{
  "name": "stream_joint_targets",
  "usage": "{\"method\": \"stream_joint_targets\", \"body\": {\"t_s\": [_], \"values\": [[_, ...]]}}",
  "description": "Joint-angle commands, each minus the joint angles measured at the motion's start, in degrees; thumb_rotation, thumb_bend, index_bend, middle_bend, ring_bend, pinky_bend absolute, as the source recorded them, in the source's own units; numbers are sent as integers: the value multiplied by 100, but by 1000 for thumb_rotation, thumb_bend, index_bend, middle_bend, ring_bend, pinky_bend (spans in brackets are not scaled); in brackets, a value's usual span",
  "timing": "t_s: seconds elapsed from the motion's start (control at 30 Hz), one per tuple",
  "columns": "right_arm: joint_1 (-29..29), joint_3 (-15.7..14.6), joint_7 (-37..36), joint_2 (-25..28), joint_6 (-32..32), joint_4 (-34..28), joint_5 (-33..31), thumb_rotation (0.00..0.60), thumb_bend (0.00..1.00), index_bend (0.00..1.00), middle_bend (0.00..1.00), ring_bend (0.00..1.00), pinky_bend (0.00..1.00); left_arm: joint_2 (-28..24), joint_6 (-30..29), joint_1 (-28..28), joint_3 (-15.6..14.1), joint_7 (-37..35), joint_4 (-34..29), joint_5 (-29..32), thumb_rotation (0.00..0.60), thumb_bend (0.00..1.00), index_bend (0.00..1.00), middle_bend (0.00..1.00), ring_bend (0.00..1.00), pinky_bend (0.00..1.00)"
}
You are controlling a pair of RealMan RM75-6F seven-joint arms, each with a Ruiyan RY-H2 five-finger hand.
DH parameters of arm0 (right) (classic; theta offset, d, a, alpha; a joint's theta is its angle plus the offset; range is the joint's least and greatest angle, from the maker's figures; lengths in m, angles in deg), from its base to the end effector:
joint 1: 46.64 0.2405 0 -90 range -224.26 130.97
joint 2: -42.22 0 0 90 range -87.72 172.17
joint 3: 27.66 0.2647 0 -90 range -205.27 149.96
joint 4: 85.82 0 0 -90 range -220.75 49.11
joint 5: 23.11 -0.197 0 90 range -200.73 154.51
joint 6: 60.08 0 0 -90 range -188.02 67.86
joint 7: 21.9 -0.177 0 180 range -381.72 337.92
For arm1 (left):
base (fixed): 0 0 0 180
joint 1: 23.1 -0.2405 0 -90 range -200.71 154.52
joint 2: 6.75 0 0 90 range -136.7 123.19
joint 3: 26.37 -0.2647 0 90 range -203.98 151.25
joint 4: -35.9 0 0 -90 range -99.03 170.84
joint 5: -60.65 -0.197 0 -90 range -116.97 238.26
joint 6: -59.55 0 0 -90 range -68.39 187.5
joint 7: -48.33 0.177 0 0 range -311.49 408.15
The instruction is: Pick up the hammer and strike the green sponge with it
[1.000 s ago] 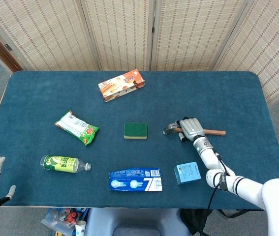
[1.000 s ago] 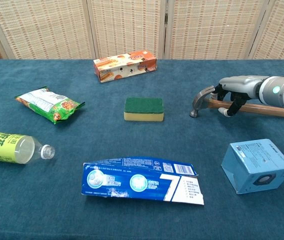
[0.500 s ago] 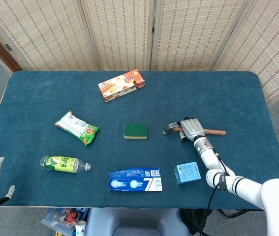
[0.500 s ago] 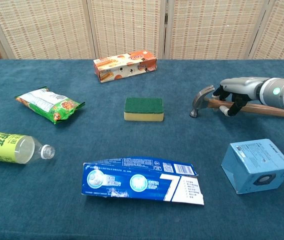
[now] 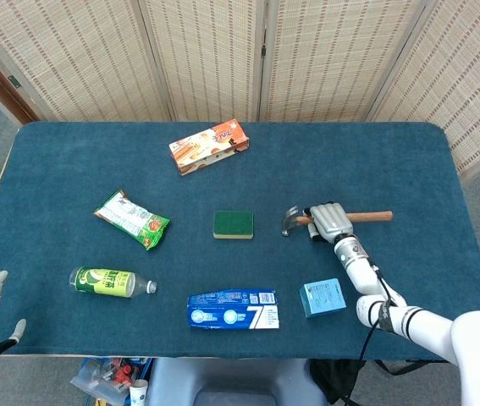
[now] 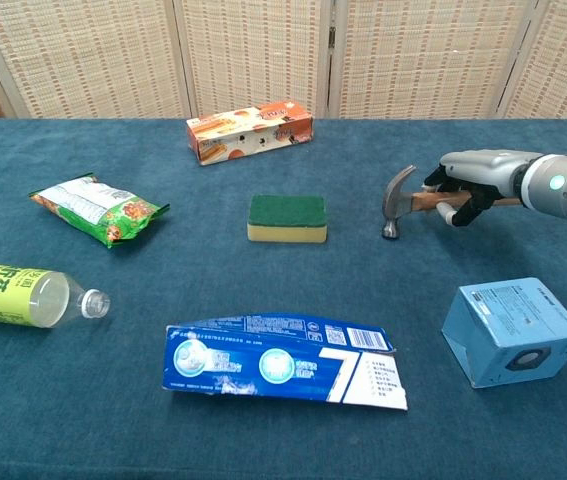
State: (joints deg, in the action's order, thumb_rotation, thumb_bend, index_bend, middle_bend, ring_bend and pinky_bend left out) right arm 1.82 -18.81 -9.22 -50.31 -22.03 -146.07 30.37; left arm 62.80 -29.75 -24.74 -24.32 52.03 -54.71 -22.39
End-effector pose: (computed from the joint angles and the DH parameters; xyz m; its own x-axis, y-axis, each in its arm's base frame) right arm -0.2214 -0.4408 -0.0241 0.4908 -0.4072 0.7703 -0.8707 -0.1953 0.4515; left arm -0.3386 0.1731 0.1589 0.3978 -0.0044 0.9174 0.9076 0.1480 -0.3929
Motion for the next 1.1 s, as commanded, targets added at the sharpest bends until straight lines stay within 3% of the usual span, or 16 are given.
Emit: {"method": "stream_joint_targets", "body": {"t_s": [0.03,0.37,0.77,1.1], "values": [[-52,14,-130,8,41,-16,125,600,655,570,648,364,234,2,-3,-4,2,-5,4,4,600,305,0,0,0,0],[-363,107,-901,334,610,-472,943,600,667,595,689,468,250,-22,-18,-12,2,39,-40,-10,600,305,0,0,0,0],[-657,200,-1102,622,1294,-939,1360,600,668,623,752,590,554,-35,28,47,12,166,-139,-53,600,305,0,0,0,0],[-549,307,-1070,556,1277,-1130,1457,600,676,633,770,617,626,-44,-26,-2,6,116,-122,-25,600,305,0,0,0,0]]}}
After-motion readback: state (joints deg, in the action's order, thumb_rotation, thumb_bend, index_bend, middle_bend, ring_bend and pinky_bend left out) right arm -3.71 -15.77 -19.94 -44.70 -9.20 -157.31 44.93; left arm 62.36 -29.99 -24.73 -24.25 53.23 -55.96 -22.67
